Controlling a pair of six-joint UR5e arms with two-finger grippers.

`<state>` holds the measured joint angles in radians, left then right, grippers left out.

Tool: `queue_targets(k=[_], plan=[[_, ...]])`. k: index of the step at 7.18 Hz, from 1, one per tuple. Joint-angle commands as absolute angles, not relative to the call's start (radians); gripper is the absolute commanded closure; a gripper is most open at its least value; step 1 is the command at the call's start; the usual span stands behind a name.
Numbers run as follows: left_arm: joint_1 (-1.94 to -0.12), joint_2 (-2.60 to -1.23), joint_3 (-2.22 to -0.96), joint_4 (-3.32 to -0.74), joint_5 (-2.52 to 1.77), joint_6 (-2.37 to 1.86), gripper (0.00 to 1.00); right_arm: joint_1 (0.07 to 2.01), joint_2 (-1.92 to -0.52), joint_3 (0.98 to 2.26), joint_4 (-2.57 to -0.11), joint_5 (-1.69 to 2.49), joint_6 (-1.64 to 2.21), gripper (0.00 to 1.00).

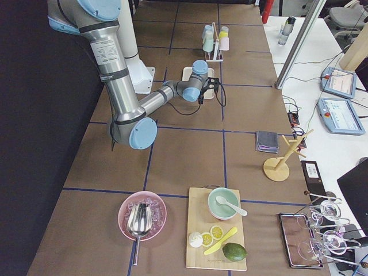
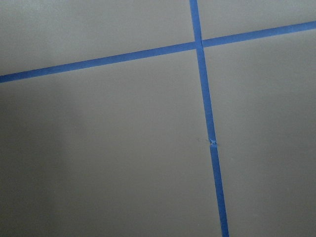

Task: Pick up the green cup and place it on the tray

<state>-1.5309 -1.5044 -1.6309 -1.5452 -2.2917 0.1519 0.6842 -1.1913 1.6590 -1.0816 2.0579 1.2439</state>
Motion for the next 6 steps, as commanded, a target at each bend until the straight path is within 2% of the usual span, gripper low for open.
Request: queue_targets(k=[1,2,3,6], plan=[[-1.531,-1.506,-1.640,-1.545,-2.293,0.153,0.00,0.802,-1.213,1.771,-1.370,2.111,0.980,0.00],[-1.531,-1.506,-1.646,-1.545,-2.293,0.155,0.00,0.855,-1.283,1.877,-1.551,2.111,0.787,0.00],[-1.531,-1.508,-1.646,-1.545,-2.292,0.155,0.00,0.930,-1.310,1.923,-1.683,2.111,0.597,0.00],[-1.532,-1.508,-1.646,-1.546,-2.295,0.147,0.00,1.202,-1.460,1.918,-1.764,2.194,0.132,0.00]])
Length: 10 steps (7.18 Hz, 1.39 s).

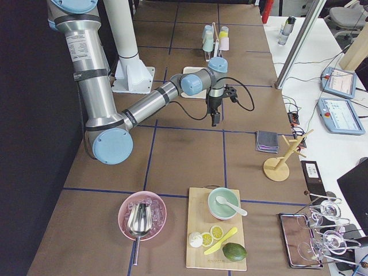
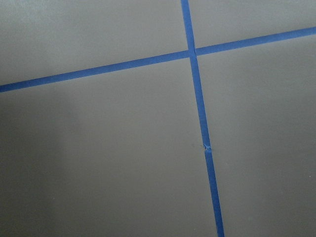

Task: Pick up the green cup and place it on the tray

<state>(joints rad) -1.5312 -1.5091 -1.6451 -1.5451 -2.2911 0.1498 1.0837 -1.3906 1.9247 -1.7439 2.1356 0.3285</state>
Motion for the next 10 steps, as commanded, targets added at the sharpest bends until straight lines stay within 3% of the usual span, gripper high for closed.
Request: queue_targets(k=[1,5,10], plan=[[-1.532,-1.512,-1.647,-1.546,-2.295,0.146,0.00,1.297,-1.541,1.895,-1.758,2.241,-0.034,0.00],[-1.531,-1.525,-1.652,-1.665,-2.292,0.146,0.00,1.555,-1.760,1.887,-1.761,2.279,-0.307,0.00],[-1.516,-1.598,-1.672,-1.703,-2.350,0.149,0.00,1.565,-1.764,1.891,-1.755,2.286,-0.198,0.00]])
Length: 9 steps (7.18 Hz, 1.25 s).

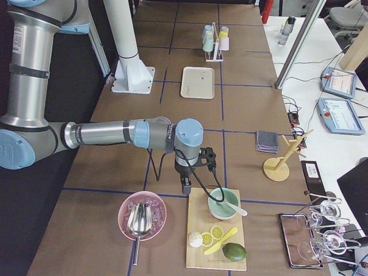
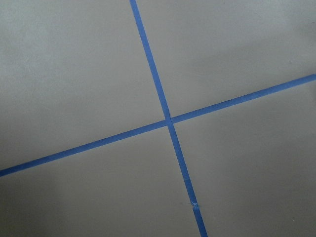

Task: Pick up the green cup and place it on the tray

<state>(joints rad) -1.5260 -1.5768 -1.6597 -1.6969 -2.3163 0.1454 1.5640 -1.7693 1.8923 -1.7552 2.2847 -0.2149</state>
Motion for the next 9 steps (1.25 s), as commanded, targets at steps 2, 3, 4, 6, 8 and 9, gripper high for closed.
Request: queue_targets(k=[2,3,4,6,8,9], plan=[[-1.476,-1.669,-1.753,-1.762,-2.342,0.156,0.01,1.565,-1.764,1.893,-1.755,2.296,-0.198,0.00],[-1.410,-1.702,-1.811,-1.763,-2.336,0.156,0.01,1.565,-1.767,1.896,-1.753,2.301,-0.198,0.00],[-1.392,-1.741,-1.885,-1.758,-2.277,0.156,0.01,1.565,-1.767,1.896,-1.753,2.301,-0.198,0.00],[-1.271,-1.778,-1.960,-1.750,-2.141,0.248,0.00,1.565,-1.772,1.907,-1.753,2.301,-0.198,0.00],[-1.145,-1.876,-1.965,-1.695,-2.115,0.320,0.00,1.565,-1.772,1.905,-1.753,2.301,-0.198,0.00],[-1.126,-1.960,-1.968,-1.564,-2.065,0.409,0.00,1.565,-1.770,1.901,-1.753,2.301,-0.198,0.00]])
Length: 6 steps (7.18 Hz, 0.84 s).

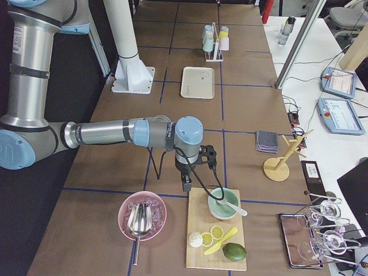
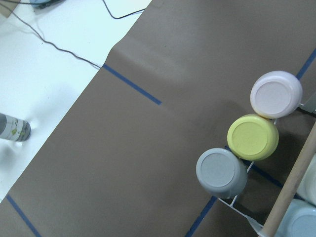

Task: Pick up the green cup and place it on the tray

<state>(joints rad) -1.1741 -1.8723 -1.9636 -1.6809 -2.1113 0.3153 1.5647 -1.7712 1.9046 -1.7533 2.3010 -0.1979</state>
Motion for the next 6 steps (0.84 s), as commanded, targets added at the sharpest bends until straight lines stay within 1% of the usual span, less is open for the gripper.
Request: queue_targets(k=[1,2,3,4,6], plan=[[-1.073,-2.006,-2.024,-1.454,-1.925,0.526,0.00,1.565,-1.773,1.899,-1.755,2.301,-0.198,0.00],[-0.942,-2.006,-2.114,-1.383,-1.725,0.579,0.00,1.565,-1.775,1.896,-1.753,2.298,-0.198,0.00],[-0.837,-2.020,-2.152,-1.293,-1.603,0.616,0.00,1.565,-1.776,1.893,-1.755,2.298,-0.198,0.00],[-0.780,-2.048,-2.158,-1.238,-1.495,0.737,0.00,1.565,-1.776,1.887,-1.755,2.299,-0.198,0.00],[-0.669,-2.040,-2.151,-1.226,-1.316,0.910,0.00,1.565,-1.778,1.882,-1.755,2.299,-0.198,0.00]])
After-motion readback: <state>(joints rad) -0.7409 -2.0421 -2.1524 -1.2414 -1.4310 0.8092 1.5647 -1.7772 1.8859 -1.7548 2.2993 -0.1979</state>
